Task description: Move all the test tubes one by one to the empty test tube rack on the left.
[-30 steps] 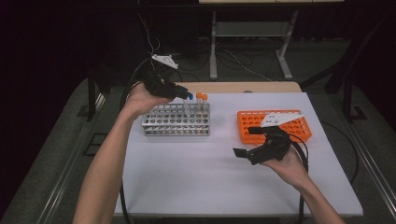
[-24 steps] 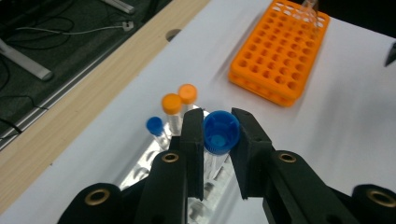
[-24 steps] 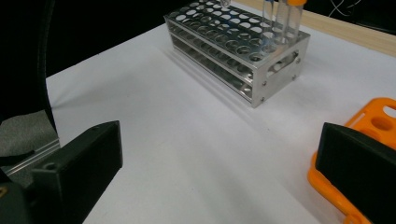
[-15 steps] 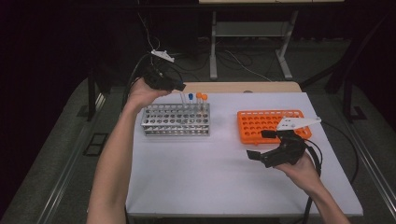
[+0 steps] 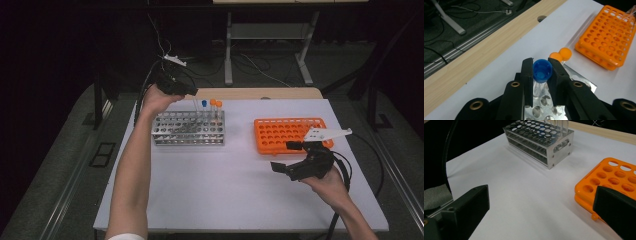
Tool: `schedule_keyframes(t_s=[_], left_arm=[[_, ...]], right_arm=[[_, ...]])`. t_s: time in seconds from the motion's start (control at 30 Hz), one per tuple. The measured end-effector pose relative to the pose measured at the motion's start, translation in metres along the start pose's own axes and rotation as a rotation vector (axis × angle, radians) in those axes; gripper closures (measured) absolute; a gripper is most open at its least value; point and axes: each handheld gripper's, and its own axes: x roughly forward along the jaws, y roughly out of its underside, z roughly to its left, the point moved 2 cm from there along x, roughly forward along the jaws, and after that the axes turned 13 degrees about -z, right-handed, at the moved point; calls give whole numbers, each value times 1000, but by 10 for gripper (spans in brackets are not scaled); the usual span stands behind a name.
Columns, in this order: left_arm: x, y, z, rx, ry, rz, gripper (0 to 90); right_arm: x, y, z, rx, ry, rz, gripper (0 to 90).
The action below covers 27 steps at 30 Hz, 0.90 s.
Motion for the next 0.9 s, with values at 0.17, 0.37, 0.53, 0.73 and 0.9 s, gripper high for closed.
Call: schedule_keyframes(t_s=[0.17,0.37,0.53,0.73,0.9], left_arm=[[9,4,0,-1,7,16,746],[17,9,0,0,3,49,746],[23,16,1,-3,12,63,745],[31,26,1,-4,12,81,743],[34,31,1,-3,15,92,737]], right_arm=[[-3,1,-3,8,10,-4,3],[-6,0,-7,10,21,-9,4],[-7,-1,-11,14,33,-14,3],[-10,-4,-19,16,49,-19,4],[-14,-10,-27,7,72,-22,4]])
